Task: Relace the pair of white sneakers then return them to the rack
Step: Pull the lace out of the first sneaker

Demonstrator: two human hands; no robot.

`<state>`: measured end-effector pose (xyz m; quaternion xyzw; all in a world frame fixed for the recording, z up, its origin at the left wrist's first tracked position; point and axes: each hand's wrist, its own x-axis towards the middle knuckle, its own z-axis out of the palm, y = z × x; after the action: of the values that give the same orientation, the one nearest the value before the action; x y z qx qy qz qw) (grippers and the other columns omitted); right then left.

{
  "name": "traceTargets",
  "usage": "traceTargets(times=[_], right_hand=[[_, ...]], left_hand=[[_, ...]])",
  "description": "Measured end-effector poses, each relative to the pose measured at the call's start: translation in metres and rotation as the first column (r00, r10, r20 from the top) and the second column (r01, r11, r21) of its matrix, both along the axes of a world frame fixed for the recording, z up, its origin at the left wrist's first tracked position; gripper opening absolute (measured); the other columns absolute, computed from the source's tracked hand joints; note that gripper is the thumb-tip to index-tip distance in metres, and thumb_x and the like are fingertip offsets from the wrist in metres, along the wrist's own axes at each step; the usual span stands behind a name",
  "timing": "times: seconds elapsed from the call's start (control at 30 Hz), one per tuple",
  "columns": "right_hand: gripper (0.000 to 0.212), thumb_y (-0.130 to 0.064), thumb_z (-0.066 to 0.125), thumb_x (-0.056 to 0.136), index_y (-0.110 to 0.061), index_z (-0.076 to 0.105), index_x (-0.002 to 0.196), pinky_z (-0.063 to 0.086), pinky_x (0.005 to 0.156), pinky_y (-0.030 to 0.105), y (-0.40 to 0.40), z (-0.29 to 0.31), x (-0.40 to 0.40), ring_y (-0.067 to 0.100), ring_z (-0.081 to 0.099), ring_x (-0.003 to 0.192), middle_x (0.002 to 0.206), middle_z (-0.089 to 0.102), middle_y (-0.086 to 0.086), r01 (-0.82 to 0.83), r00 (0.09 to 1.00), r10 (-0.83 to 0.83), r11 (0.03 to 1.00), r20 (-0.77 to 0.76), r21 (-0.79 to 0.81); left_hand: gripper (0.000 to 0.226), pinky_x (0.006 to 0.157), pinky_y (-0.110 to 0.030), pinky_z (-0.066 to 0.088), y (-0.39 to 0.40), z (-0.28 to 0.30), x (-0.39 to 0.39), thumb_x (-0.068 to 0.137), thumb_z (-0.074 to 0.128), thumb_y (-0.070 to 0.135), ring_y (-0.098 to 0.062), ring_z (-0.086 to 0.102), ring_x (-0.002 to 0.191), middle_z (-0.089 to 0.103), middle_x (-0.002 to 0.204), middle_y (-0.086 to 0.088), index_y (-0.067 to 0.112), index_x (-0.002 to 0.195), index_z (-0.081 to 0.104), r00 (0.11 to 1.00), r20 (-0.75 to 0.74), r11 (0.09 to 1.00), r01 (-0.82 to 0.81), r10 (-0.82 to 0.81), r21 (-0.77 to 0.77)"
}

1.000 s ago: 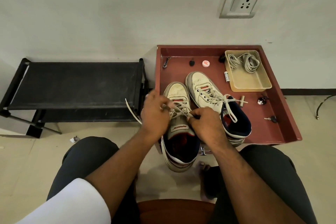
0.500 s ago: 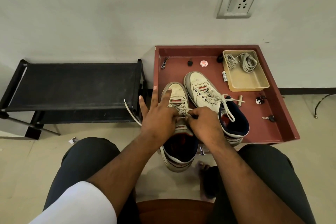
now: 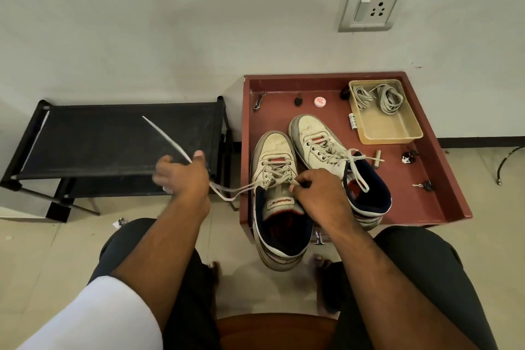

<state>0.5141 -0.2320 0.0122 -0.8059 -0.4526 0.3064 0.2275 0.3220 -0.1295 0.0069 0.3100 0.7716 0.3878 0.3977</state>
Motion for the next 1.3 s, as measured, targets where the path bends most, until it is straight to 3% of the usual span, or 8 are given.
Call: traceTargets(times=[0.17,0.4,0.57,0.77,0.9,1.07,1.2,1.3], right_hand=[[0.03,-0.03,0.065,0.091,-0.018,0.068,0.118,0.048,0.089,0.028,0.003,-0.001,-0.007,0.012,0.059,0.099,0.11,0.065,-0.003,-0.08,0.989,0.061,0.987,0.135,0.138],[0.026,-0.022,0.06,0.091,-0.026,0.071,0.115,0.037,0.103,0.038,0.009,-0.004,-0.02,0.02,0.042,0.126,0.137,0.052,-0.004,-0.376,0.858,0.311,0.922,0.409,0.088],[0.018,-0.022,0.061,0.09,-0.021,0.074,0.102,0.038,0.101,0.04,0.012,-0.011,-0.025,0.022,0.043,0.126,0.135,0.054,-0.001,-0.414,0.828,0.328,0.905,0.456,0.101],[0.012,-0.005,0.065,0.086,-0.015,0.068,0.092,0.033,0.08,-0.002,0.009,-0.004,-0.006,0.012,0.056,0.099,0.101,0.061,-0.004,0.197,0.98,-0.181,0.921,-0.078,0.337],[0.03,-0.018,0.071,0.085,-0.019,0.07,0.115,0.034,0.106,0.029,0.012,-0.001,-0.015,0.017,0.042,0.128,0.131,0.053,-0.004,-0.175,0.972,0.106,0.92,0.207,0.351],[0.016,-0.027,0.062,0.09,-0.024,0.077,0.095,0.025,0.113,0.051,0.013,-0.01,-0.025,0.028,0.036,0.138,0.142,0.052,-0.002,-0.413,0.794,0.289,0.902,0.535,0.127],[0.011,-0.017,0.069,0.088,-0.014,0.076,0.097,0.036,0.107,0.029,0.011,0.003,-0.011,0.013,0.05,0.123,0.126,0.062,-0.007,-0.03,0.994,-0.012,0.924,0.106,0.381],[0.014,-0.007,0.07,0.086,-0.012,0.074,0.099,0.048,0.096,0.023,0.006,0.015,0.006,-0.001,0.059,0.1,0.104,0.063,-0.011,0.388,0.922,-0.32,0.761,-0.22,0.52]], left_hand=[[0.017,0.07,-0.034,0.057,-0.036,0.013,0.029,0.09,0.067,0.036,-0.015,0.066,0.08,0.068,0.085,0.001,0.019,0.086,0.067,0.619,-0.172,0.631,0.775,-0.767,-0.024],[0.022,0.082,-0.037,0.059,-0.04,0.01,0.038,0.091,0.062,0.029,-0.018,0.066,0.09,0.07,0.103,0.001,0.02,0.11,0.07,0.402,-0.371,0.506,0.826,-0.837,-0.247],[0.017,0.073,-0.036,0.06,-0.036,0.01,0.035,0.093,0.059,0.022,-0.019,0.068,0.078,0.071,0.084,-0.003,0.014,0.093,0.075,0.463,-0.295,0.531,0.817,-0.836,-0.223],[0.016,0.045,-0.025,0.049,-0.031,0.011,0.027,0.09,0.062,0.009,-0.027,0.067,0.063,0.07,0.073,-0.014,0.008,0.079,0.073,0.6,-0.083,0.604,0.774,-0.796,-0.193],[0.017,0.044,-0.019,0.045,-0.032,0.011,0.028,0.092,0.062,0.011,-0.019,0.065,0.061,0.07,0.075,-0.011,0.008,0.08,0.073,0.589,-0.065,0.59,0.789,-0.806,-0.171],[0.016,0.041,-0.014,0.042,-0.032,0.013,0.027,0.094,0.06,0.013,-0.016,0.067,0.063,0.071,0.08,-0.008,0.008,0.088,0.074,0.58,-0.062,0.581,0.797,-0.812,-0.166],[0.014,0.039,-0.016,0.04,-0.03,0.015,0.027,0.093,0.063,0.014,-0.014,0.061,0.057,0.07,0.077,-0.008,0.009,0.086,0.074,0.588,-0.04,0.586,0.792,-0.808,-0.17],[0.014,0.037,-0.014,0.037,-0.03,0.016,0.029,0.092,0.063,0.011,-0.009,0.056,0.053,0.067,0.073,-0.005,0.009,0.081,0.073,0.595,-0.032,0.59,0.786,-0.803,-0.182]])
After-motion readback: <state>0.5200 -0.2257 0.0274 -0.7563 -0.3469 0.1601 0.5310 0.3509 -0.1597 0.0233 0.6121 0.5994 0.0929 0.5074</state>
